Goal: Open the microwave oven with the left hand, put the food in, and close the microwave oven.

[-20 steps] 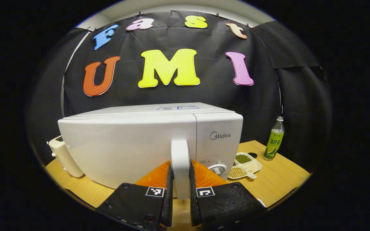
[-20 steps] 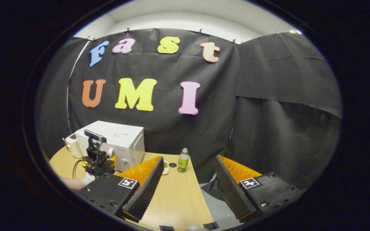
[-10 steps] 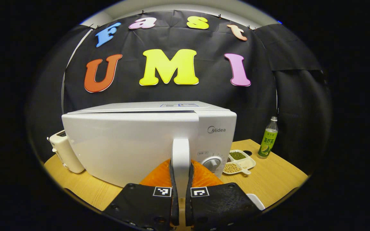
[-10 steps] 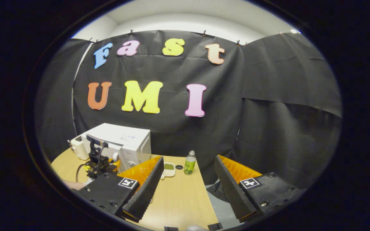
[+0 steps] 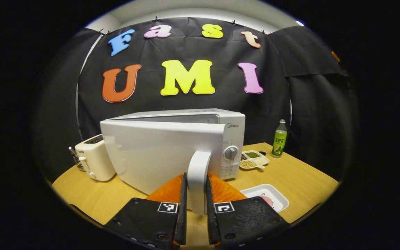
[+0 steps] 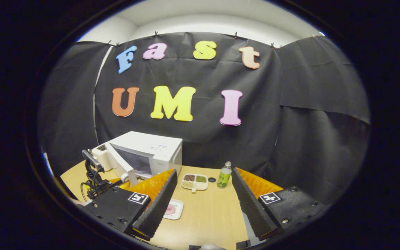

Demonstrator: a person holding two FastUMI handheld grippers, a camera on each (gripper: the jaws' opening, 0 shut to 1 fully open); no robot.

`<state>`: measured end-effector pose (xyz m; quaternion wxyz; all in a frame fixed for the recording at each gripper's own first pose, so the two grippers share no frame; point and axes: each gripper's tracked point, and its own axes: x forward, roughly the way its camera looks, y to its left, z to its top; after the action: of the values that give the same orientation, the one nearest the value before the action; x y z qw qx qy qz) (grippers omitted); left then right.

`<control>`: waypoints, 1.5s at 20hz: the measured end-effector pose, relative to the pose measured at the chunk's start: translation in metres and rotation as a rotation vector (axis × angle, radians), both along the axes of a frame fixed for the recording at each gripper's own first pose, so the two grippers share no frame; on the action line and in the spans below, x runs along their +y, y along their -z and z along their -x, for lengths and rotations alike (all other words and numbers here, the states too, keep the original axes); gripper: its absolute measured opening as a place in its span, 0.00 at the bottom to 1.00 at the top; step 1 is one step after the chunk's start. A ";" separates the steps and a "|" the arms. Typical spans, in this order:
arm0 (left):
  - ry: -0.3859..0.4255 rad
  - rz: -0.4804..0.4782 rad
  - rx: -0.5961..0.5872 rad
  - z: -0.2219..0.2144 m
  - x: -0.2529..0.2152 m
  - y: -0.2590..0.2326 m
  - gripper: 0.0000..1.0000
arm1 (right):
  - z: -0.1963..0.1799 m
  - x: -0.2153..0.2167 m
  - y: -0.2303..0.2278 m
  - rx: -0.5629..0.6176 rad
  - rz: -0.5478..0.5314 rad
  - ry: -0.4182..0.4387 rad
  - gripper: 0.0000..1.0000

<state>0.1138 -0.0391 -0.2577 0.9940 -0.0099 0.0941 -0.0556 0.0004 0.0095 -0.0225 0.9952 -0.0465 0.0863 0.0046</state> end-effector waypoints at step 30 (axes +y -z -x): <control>-0.462 -0.125 0.129 0.172 0.292 0.018 0.96 | 0.010 0.141 0.060 0.059 -0.044 -0.252 1.00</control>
<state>-0.0586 0.2533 -0.2754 0.9709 0.0269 0.1560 0.1799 -0.0092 0.1505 -0.0826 0.9845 -0.0349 0.1087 0.1329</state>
